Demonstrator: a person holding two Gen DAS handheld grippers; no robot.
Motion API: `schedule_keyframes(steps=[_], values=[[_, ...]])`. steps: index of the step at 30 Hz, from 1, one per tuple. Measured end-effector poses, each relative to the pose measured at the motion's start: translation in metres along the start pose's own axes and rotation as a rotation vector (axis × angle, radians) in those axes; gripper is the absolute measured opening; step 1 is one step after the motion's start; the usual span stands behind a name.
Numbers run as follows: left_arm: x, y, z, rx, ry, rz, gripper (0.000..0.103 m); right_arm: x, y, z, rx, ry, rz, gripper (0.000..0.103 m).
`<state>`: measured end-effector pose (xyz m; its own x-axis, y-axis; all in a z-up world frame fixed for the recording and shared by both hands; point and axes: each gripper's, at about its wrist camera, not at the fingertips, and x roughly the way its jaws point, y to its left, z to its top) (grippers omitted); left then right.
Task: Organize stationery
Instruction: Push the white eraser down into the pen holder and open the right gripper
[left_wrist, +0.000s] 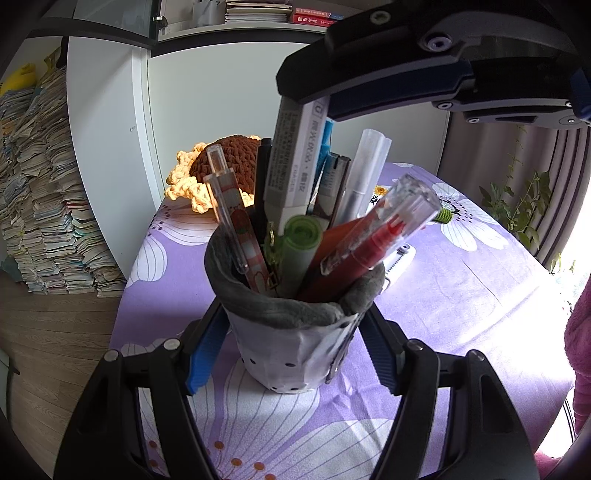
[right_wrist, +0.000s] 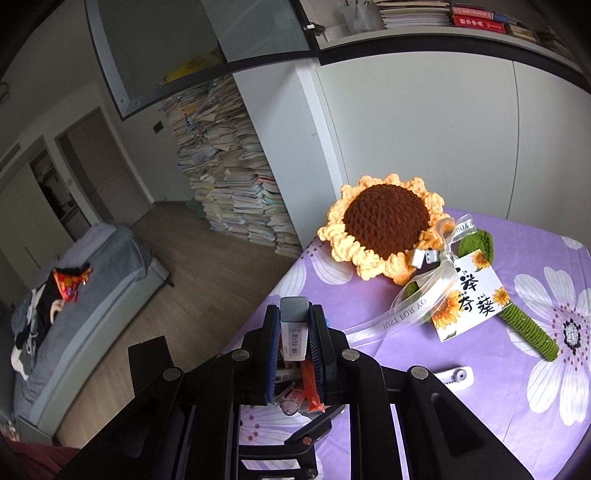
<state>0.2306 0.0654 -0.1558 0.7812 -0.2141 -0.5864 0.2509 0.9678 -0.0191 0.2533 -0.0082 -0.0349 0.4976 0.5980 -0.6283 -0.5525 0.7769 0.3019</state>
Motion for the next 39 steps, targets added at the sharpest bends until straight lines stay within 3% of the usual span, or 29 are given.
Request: schedule_keyframes(steps=[20,35,37,39], values=[[0.000,0.000,0.000,0.000,0.001,0.000,0.069,0.024,0.001,-0.001,0.010,0.086,0.048,0.017],[0.001,0.000,0.000,0.001,0.003,-0.003,0.069,0.037,-0.014,-0.005,0.120,0.192,0.114,0.017],[0.001,0.000,0.000,0.000,0.003,-0.003,0.069,0.029,-0.015,-0.004,0.131,0.173,0.147,0.021],[0.001,0.000,0.000,0.000,0.003,-0.003,0.069,0.017,-0.017,-0.004,0.130,0.140,0.163,0.033]])
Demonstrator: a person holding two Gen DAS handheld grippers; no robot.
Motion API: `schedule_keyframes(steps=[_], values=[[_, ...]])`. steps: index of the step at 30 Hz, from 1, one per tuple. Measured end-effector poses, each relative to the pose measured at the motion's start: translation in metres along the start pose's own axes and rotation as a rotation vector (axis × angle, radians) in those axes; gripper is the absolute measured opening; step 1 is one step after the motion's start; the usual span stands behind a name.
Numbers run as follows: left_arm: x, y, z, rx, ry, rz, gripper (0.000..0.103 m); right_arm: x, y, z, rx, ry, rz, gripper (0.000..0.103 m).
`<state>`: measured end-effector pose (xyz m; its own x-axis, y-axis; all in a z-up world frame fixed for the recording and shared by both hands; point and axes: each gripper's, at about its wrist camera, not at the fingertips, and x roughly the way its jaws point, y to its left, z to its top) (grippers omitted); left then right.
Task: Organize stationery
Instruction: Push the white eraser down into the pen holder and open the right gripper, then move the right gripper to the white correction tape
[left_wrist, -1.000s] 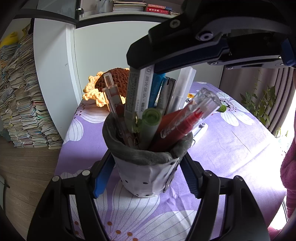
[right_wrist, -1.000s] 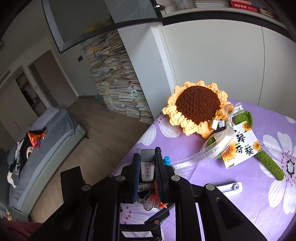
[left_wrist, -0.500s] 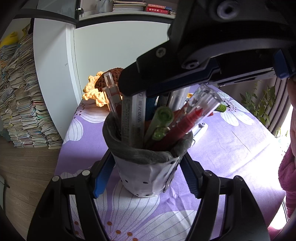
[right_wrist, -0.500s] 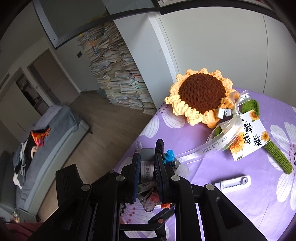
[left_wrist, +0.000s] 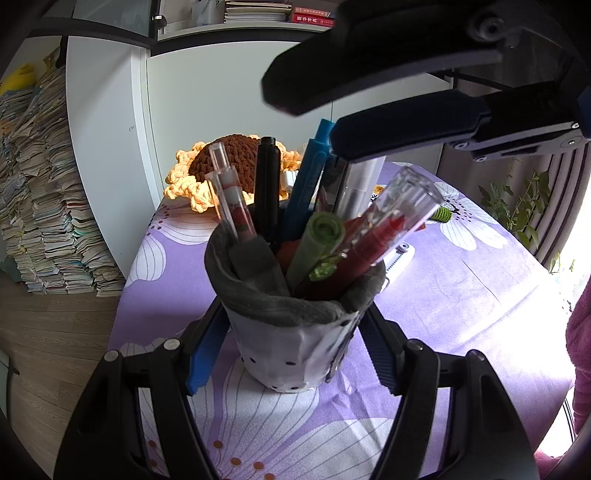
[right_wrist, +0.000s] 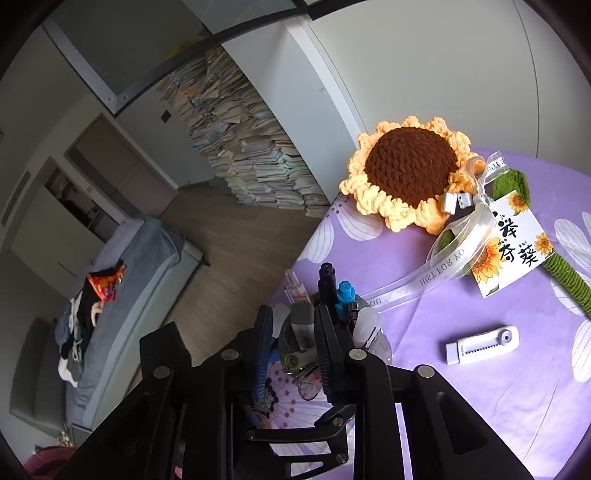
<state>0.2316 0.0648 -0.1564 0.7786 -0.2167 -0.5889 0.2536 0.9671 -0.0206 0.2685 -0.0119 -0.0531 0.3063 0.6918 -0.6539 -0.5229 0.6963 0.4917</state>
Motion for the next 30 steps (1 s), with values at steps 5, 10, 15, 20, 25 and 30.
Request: schedule_keyframes(steps=[5,10,15,20,25,30], values=[[0.000,0.000,0.000,0.000,0.002,-0.002,0.069,-0.032,-0.006,-0.008,-0.039,-0.090,-0.081,0.033],[0.001,-0.001,0.000,0.000,0.002,0.000,0.069,-0.042,-0.049,-0.025,0.028,-0.072,-0.256,0.033],[0.001,-0.001,0.000,0.000,0.002,0.000,0.069,-0.034,-0.107,-0.042,0.232,0.012,-0.424,0.033],[0.000,-0.002,0.000,-0.002,0.002,0.000,0.069,-0.027,-0.136,-0.053,0.340,0.046,-0.434,0.034],[0.000,-0.002,0.000,-0.002,0.002,0.000,0.069,-0.017,-0.127,-0.048,0.305,0.039,-0.462,0.034],[0.000,-0.002,0.000,-0.002,0.002,0.000,0.069,0.001,-0.102,-0.035,0.164,-0.004,-0.511,0.034]])
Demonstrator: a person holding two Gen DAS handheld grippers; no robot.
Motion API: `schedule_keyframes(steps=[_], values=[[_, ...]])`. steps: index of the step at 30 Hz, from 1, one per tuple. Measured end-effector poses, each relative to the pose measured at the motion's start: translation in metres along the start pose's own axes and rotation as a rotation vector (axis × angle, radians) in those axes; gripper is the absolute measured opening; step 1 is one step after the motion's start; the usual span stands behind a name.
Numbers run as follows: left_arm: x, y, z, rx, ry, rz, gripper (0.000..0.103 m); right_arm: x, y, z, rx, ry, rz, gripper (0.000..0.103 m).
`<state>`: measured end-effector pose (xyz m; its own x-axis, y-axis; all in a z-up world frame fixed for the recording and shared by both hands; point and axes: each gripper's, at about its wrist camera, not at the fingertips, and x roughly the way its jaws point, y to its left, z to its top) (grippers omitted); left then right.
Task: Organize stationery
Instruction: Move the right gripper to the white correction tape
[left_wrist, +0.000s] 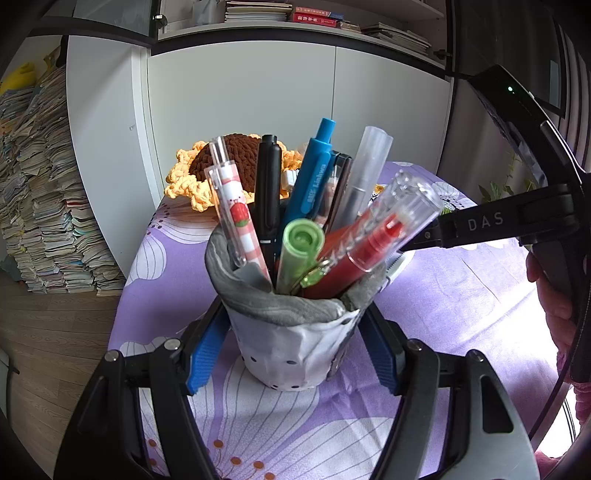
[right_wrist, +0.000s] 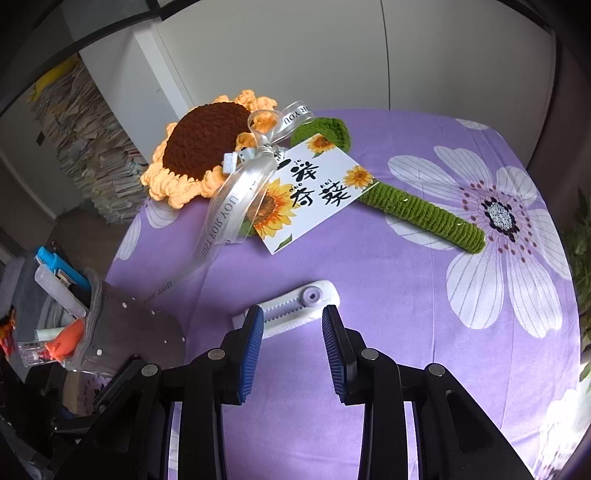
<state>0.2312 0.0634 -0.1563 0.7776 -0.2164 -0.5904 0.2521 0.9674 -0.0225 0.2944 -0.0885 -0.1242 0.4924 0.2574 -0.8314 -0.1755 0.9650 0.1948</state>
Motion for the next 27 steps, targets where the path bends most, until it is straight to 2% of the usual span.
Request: schedule_keyframes(steps=[6,9,11,15,17,18,20,21,24,27], values=[[0.000,0.000,0.000,0.000,0.000,0.000,0.069,0.013,0.024,0.012,-0.065,-0.048,0.054,0.033],[0.000,0.000,0.000,0.000,0.000,0.000,0.069,0.026,0.029,0.016,-0.060,0.011,0.159,0.034],[0.000,0.000,0.000,0.000,0.000,0.000,0.069,0.038,0.030,0.015,-0.049,0.075,0.191,0.033],[-0.001,0.001,0.000,0.001,0.000,0.000,0.069,0.039,0.023,0.010,-0.010,0.116,0.171,0.033],[-0.001,0.001,0.000,0.001,0.000,0.000,0.069,0.037,0.015,0.006,0.022,0.187,0.113,0.033],[0.000,0.001,0.000,0.001,0.000,0.000,0.069,0.037,0.008,0.001,0.054,0.252,0.077,0.033],[-0.001,0.001,0.001,0.001,0.000,0.001,0.069,0.025,-0.008,-0.005,0.099,0.269,0.059,0.033],[-0.001,0.002,0.001,0.001,0.000,0.001,0.069,0.016,-0.015,-0.007,0.106,0.263,0.023,0.033],[-0.001,0.002,0.001,0.002,0.000,0.002,0.069,-0.016,-0.027,-0.010,0.083,0.127,-0.045,0.033],[-0.002,0.002,0.001,0.002,0.000,0.002,0.069,-0.034,-0.022,-0.006,-0.030,0.015,-0.066,0.033]])
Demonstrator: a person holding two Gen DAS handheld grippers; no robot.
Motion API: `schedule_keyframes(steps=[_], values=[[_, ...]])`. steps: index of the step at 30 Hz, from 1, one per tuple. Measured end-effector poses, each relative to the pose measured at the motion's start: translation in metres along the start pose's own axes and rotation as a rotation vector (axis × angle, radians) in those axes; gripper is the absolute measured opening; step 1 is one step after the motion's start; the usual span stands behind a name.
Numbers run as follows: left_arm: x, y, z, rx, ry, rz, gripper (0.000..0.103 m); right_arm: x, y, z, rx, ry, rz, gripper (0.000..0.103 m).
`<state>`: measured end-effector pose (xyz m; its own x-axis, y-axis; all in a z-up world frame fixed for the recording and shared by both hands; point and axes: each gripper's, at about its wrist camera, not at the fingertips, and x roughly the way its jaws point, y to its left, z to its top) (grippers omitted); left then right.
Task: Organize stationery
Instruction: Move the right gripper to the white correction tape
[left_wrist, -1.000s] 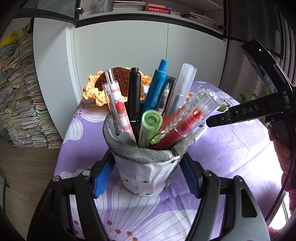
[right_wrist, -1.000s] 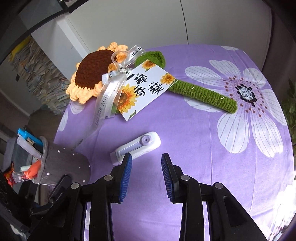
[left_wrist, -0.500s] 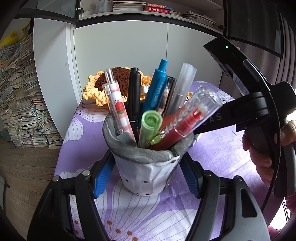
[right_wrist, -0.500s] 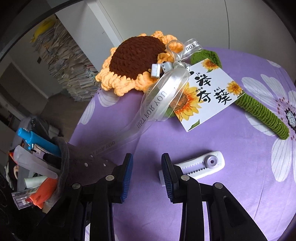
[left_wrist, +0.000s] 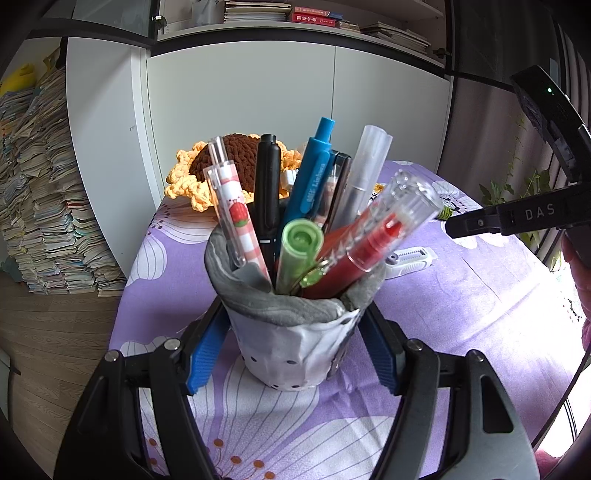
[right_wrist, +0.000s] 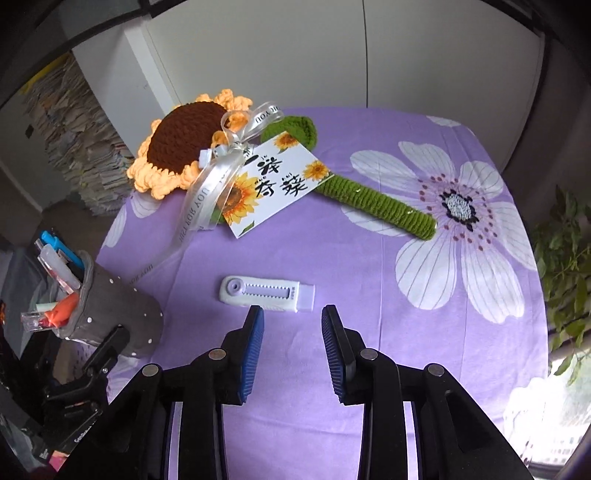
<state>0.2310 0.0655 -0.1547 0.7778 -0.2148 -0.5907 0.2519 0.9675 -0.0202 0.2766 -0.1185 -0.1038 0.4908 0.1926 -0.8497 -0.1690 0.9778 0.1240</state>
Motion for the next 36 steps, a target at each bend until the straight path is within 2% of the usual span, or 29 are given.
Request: schedule_keyframes(steps=[1,2,3,6,8,13,17,19,21,23,24,26,30,33,36], values=[[0.000,0.000,0.000,0.000,0.000,0.000,0.069,-0.002,0.004,0.002,-0.055,-0.027,0.002,0.036],[0.000,0.000,0.000,0.000,0.000,0.001,0.069,-0.001,0.010,0.004,-0.116,-0.045,0.005,0.045],[0.000,0.000,0.000,0.000,-0.001,0.001,0.069,0.002,0.016,0.006,-0.182,-0.049,0.005,0.056],[-0.001,0.001,0.000,0.000,0.000,0.001,0.069,0.018,0.028,0.015,-0.345,-0.034,-0.044,0.072],[-0.001,0.000,0.000,0.000,-0.001,0.001,0.069,0.030,0.032,0.018,-0.410,-0.010,-0.059,0.072],[-0.001,0.000,0.000,0.000,-0.001,0.001,0.069,0.053,0.036,0.010,-0.479,0.086,0.036,0.073],[-0.001,0.000,0.000,0.000,0.000,0.001,0.069,0.067,0.042,0.001,-0.532,0.097,-0.020,0.073],[-0.001,0.000,0.000,0.000,0.000,0.001,0.069,0.064,0.043,0.000,-0.525,0.085,-0.015,0.068],[-0.001,0.001,0.000,-0.001,0.002,-0.001,0.069,0.058,0.041,-0.001,-0.502,0.074,-0.016,0.039],[0.000,0.002,0.000,0.000,0.003,0.000,0.069,0.051,0.038,-0.004,-0.480,0.080,-0.009,0.024],[0.000,0.002,0.000,0.000,0.003,0.000,0.069,0.047,0.035,-0.005,-0.459,0.089,0.005,0.019],[0.000,0.002,0.000,0.000,0.003,0.000,0.069,0.042,0.033,-0.010,-0.414,0.124,0.030,0.014],[0.000,0.002,0.000,0.000,0.003,0.000,0.069,0.027,0.032,-0.031,-0.396,0.171,0.077,0.013],[0.000,0.002,0.000,0.000,0.002,0.000,0.069,0.021,0.035,-0.041,-0.404,0.170,0.062,0.013],[0.000,0.002,0.000,0.000,0.003,-0.001,0.069,0.021,0.025,-0.036,-0.325,0.174,0.038,0.014]])
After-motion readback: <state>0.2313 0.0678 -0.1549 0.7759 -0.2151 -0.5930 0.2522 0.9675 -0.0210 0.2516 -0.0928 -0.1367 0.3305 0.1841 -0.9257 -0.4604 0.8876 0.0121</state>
